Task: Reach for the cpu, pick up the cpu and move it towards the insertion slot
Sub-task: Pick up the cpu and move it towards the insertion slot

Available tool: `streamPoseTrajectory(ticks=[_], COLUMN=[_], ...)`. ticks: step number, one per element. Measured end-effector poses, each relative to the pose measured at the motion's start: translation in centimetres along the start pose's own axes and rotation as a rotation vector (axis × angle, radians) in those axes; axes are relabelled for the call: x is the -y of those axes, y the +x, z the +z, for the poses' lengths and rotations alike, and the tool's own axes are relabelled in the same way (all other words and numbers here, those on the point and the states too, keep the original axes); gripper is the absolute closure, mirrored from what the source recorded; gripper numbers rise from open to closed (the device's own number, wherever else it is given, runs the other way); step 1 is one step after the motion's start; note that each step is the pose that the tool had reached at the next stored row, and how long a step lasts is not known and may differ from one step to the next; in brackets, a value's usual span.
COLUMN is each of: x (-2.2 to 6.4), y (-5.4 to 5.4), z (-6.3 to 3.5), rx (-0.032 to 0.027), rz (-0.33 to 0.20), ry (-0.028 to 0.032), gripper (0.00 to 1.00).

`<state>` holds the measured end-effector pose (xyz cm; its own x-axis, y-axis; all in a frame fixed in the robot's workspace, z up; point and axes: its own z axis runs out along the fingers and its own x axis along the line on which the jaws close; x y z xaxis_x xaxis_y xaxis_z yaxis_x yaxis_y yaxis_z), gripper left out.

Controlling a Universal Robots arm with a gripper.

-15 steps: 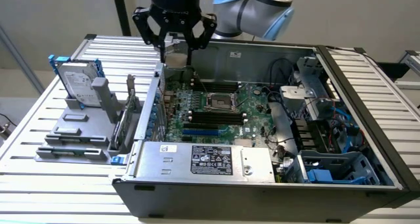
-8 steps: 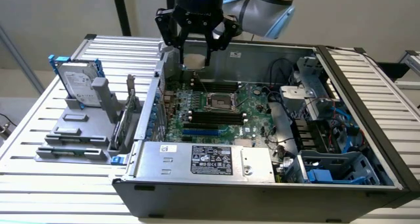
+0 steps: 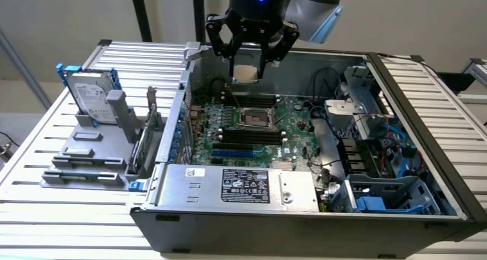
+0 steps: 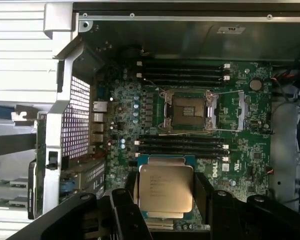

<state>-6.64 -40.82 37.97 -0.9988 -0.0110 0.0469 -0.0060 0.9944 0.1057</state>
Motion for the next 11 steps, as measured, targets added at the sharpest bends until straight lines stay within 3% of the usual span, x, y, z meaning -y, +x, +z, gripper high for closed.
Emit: streamPoseTrajectory(ticks=[5, 11], x=[-0.86, -2.27], y=[-1.3, -2.7], z=[0.56, 1.1], rx=[0.0035, 0.0133], rz=[0.0, -0.001], ry=[0.0, 0.0001], gripper=[0.45, 0.45])
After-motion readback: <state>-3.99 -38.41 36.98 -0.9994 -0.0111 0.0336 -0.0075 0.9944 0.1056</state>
